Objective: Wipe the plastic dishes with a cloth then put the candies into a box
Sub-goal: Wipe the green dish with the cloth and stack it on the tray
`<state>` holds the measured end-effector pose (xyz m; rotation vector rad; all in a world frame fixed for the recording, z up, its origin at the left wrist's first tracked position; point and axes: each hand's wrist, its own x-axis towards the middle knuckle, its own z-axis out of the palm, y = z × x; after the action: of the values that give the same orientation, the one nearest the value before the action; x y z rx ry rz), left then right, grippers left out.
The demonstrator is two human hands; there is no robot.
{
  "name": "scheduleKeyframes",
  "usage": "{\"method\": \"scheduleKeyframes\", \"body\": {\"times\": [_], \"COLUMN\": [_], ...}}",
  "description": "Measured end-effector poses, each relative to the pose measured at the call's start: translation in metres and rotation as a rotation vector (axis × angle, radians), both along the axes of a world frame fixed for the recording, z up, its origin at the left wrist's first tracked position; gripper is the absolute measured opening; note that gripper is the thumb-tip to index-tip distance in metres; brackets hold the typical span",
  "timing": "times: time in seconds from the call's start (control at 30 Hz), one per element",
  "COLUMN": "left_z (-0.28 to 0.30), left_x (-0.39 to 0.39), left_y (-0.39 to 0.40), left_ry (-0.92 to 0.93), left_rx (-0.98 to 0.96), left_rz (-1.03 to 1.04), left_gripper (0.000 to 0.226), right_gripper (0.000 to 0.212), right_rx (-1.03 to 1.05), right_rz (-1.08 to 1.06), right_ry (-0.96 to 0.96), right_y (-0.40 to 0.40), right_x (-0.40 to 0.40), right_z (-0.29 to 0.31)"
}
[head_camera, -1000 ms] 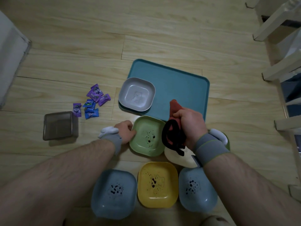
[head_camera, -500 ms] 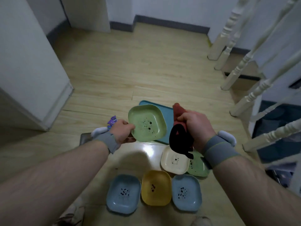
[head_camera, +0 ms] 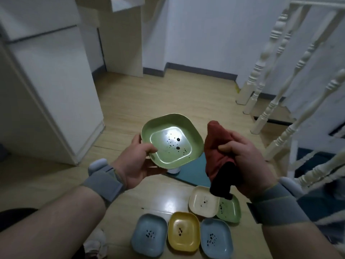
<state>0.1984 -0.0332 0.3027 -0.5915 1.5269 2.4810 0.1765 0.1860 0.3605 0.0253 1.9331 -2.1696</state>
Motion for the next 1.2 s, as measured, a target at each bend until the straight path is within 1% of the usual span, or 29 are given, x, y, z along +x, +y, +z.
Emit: {"method": "scheduleKeyframes", "body": {"times": [0.13, 0.27, 0.33, 0.4, 0.5, 0.57, 0.63, 0.73, 0.77, 0.83, 0.9, 0.93, 0.97, 1.03, 1.1, 1.2], "left_z": [-0.003, -0.011, -0.012, -0.017, -0.022, -0.022, -0.022, -0.026, -0.029, -0.033, -0.036, -0.035, -0.035, -0.033, -0.033, -0.034], "left_x": [0.003, -0.002, -0.003, -0.006, -0.009, -0.010, -0.012, -0.016, -0.017, -0.018, -0.016, -0.014, -0.013, -0.009, -0.007, -0.006], "left_y": [-0.007, -0.011, -0.011, -0.011, -0.006, -0.003, -0.001, 0.001, 0.002, 0.007, 0.013, 0.018, 0.023, 0.033, 0.041, 0.046], "left_ry": [-0.048, -0.063, -0.053, -0.052, -0.103, -0.116, -0.107, -0.083, -0.068, -0.032, 0.006, 0.029, 0.051, 0.076, 0.092, 0.086], "left_rx": [0.141, 0.204, 0.200, 0.235, 0.314, 0.367, 0.379, 0.351, 0.329, 0.298, 0.277, 0.257, 0.229, 0.174, 0.153, 0.180], "left_rz": [-0.033, -0.115, -0.124, -0.110, -0.105, -0.118, -0.107, -0.079, -0.062, -0.041, -0.038, -0.040, -0.048, -0.092, -0.142, -0.168], "left_gripper": [0.051, 0.062, 0.065, 0.062, 0.043, 0.043, 0.044, 0.043, 0.044, 0.049, 0.051, 0.047, 0.043, 0.041, 0.049, 0.059], "right_gripper": [0.040, 0.048, 0.045, 0.040, 0.034, 0.039, 0.037, 0.035, 0.034, 0.031, 0.020, 0.015, 0.016, 0.023, 0.026, 0.032], "right_rx": [0.018, 0.021, -0.003, -0.032, -0.017, 0.006, 0.035, 0.195, 0.297, 0.612, 0.895, 0.984, 1.055, 1.155, 1.196, 1.130], "right_rz": [0.054, 0.101, 0.103, 0.104, 0.111, 0.115, 0.129, 0.148, 0.150, 0.148, 0.150, 0.146, 0.144, 0.140, 0.172, 0.311], "right_ry": [0.021, -0.025, -0.042, -0.061, -0.072, -0.065, -0.047, 0.036, 0.076, 0.184, 0.276, 0.304, 0.322, 0.347, 0.380, 0.440], "right_y": [-0.012, -0.013, -0.014, -0.016, -0.021, -0.024, -0.027, -0.028, -0.028, -0.028, -0.030, -0.032, -0.034, -0.039, -0.045, -0.056], "right_x": [0.004, 0.001, -0.001, -0.003, -0.007, -0.008, -0.008, -0.009, -0.009, -0.010, -0.010, -0.010, -0.011, -0.012, -0.012, -0.001], "right_z": [-0.011, -0.024, -0.025, -0.027, -0.026, -0.022, -0.014, -0.002, 0.000, -0.003, -0.009, -0.014, -0.020, -0.032, -0.039, -0.041]}}
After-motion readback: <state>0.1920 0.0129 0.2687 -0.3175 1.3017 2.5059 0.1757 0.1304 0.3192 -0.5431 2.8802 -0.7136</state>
